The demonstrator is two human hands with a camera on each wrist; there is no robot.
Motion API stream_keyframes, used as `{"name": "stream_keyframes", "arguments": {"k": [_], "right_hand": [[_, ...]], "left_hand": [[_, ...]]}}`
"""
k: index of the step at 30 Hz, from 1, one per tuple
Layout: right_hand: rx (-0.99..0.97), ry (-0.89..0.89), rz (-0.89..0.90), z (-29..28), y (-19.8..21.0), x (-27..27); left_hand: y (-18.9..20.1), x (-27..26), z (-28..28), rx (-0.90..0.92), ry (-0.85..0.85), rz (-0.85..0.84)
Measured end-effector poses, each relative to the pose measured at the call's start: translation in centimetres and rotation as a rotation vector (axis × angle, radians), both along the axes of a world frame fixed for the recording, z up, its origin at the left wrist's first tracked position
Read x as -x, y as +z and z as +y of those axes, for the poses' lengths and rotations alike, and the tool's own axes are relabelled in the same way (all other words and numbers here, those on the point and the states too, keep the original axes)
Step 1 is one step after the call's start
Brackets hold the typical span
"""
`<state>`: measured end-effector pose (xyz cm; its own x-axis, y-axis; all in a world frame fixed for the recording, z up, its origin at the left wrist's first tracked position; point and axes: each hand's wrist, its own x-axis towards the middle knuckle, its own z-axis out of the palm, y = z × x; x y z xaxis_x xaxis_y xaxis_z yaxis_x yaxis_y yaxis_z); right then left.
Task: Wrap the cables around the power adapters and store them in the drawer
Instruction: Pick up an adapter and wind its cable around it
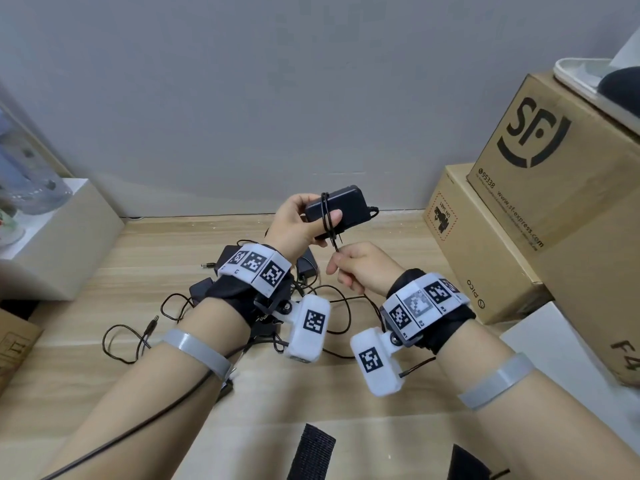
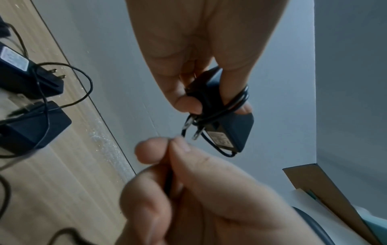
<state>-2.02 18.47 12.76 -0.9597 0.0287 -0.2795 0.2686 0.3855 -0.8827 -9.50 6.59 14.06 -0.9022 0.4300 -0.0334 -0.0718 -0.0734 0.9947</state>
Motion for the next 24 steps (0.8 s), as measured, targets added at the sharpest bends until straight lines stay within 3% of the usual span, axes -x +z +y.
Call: {"name": "stream_keyframes", "arguments": {"k": [5,13,19,24], "right_hand": [[0.004,0.097,-0.015,-0.4,0.1,-0.5],[0.053,0.21,0.038,0.5,3.0,-1.1],[0.459,0.015,0.18,2.2,4.3,-0.9],[0.312,-0.312,0.339,3.9,4.4,0.2]], "left_hand": [[-0.4,0.2,-0.2,0.119,0.077,0.103],[-0.8,0.7,-0.8,0.488,0.029,0.361],[-1.3,1.1,-1.2,0.589,-0.153,0.29],[-1.7,0.7,-1.7,0.639,-0.389,0.26]]}}
